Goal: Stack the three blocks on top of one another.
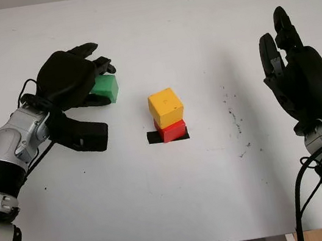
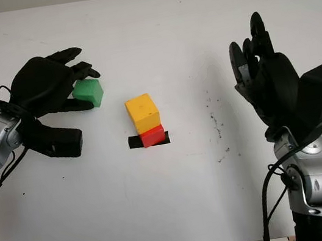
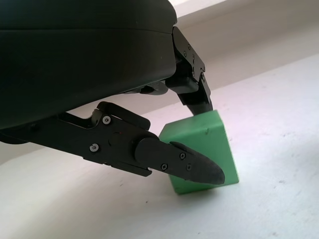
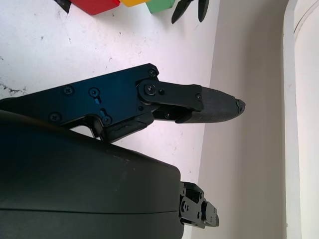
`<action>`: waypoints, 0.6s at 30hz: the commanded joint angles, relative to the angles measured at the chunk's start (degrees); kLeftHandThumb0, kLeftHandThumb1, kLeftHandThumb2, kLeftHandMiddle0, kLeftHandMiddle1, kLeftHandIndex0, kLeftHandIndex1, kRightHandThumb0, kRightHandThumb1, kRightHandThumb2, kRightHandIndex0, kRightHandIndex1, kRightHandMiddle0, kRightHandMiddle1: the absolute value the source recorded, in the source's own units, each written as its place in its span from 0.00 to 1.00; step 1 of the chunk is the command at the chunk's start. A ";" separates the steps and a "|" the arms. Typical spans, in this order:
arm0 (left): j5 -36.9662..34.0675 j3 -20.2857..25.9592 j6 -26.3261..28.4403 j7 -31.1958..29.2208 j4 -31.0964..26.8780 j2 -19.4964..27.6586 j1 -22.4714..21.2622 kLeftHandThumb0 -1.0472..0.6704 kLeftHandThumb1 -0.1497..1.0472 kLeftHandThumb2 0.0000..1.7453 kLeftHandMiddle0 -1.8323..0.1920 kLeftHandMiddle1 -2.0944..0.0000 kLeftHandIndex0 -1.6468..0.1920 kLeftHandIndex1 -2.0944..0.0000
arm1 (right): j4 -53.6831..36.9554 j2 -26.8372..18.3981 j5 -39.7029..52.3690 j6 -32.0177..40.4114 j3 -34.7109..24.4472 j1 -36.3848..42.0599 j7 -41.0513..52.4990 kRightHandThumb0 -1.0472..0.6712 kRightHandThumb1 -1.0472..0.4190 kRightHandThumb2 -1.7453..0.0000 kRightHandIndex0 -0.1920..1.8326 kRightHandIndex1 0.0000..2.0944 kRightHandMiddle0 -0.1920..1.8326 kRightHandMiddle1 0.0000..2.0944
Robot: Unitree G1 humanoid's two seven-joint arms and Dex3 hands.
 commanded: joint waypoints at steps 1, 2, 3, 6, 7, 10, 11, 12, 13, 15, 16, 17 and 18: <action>0.41 -0.55 0.25 -1.10 0.02 0.82 -1.06 0.23 0.94 0.03 0.82 0.99 0.70 0.93 | -1.57 -0.17 -0.10 0.11 -0.27 0.19 -0.19 0.24 0.00 0.71 0.00 0.00 0.00 0.00; 0.22 -0.50 0.40 -2.33 -0.20 0.93 -1.05 0.23 0.93 0.03 0.83 0.99 0.71 0.95 | -1.58 -0.15 -0.12 0.02 -0.23 0.25 -0.19 0.24 0.00 0.72 0.00 0.00 0.00 0.00; 0.12 -0.45 0.56 -3.37 -0.48 1.03 -0.99 0.23 0.93 0.03 0.84 0.99 0.72 0.96 | -1.64 -0.16 -0.23 0.03 -0.17 0.32 -0.26 0.24 0.00 0.72 0.00 0.00 0.00 0.00; 0.13 -0.28 1.15 -5.29 -1.02 1.15 -0.83 0.21 0.93 0.03 0.86 0.99 0.74 0.97 | -1.72 -0.24 -0.46 -0.14 -0.05 0.52 -0.18 0.24 0.00 0.71 0.00 0.00 0.00 0.00; -0.01 -0.18 1.31 -5.90 -1.16 1.14 -0.79 0.21 0.93 0.03 0.87 0.99 0.75 0.97 | -1.82 -0.24 -0.54 -0.03 -0.03 0.57 -0.21 0.24 0.00 0.71 0.00 0.00 0.00 0.00; -0.39 0.04 1.43 -6.92 -1.44 1.08 -0.70 0.20 0.93 0.03 0.87 0.98 0.74 0.97 | -1.92 -0.08 -0.47 0.04 -0.14 0.66 -0.22 0.25 0.00 0.71 0.00 0.00 0.00 0.00; -0.35 0.04 1.46 -6.91 -1.49 1.07 -0.69 0.20 0.92 0.03 0.87 0.98 0.74 0.97 | -1.95 -0.04 -0.47 0.04 -0.14 0.67 -0.22 0.24 0.00 0.71 0.00 0.00 0.00 0.00; -0.37 0.07 1.44 -6.88 -1.51 1.05 -0.68 0.20 0.92 0.03 0.87 0.98 0.73 0.97 | -2.01 -0.06 -0.46 0.15 -0.15 0.69 -0.22 0.24 0.00 0.71 0.00 0.00 0.00 0.00; -0.49 0.13 1.37 -6.88 -1.49 1.02 -0.67 0.20 0.92 0.03 0.87 0.98 0.73 0.97 | -2.10 -0.07 -0.50 0.24 -0.11 0.70 -0.26 0.24 0.00 0.71 0.00 0.00 0.00 0.00; -0.57 0.22 1.41 -6.68 -1.50 0.93 -0.65 0.20 0.94 0.03 0.87 0.98 0.71 0.96 | -2.18 -0.05 -0.56 0.27 -0.09 0.72 -0.32 0.24 0.00 0.71 0.00 0.00 0.00 0.00; -0.56 0.24 1.40 -6.48 -1.52 0.89 -0.64 0.20 0.94 0.04 0.87 0.98 0.70 0.96 | -2.13 -0.03 -0.54 0.18 -0.12 0.74 -0.29 0.25 0.00 0.71 0.00 0.00 0.00 0.00; -0.57 0.28 1.32 -6.09 -1.53 0.85 -0.61 0.21 0.95 0.04 0.87 0.97 0.67 0.95 | -2.09 -0.02 -0.52 0.13 -0.15 0.77 -0.27 0.25 0.00 0.71 0.00 0.00 0.00 0.00; -0.56 0.31 1.19 -5.59 -1.51 0.82 -0.57 0.22 0.96 0.04 0.86 0.97 0.65 0.94 | -2.12 -0.04 -0.60 0.15 -0.12 0.81 -0.30 0.25 0.00 0.71 0.00 0.00 0.00 0.00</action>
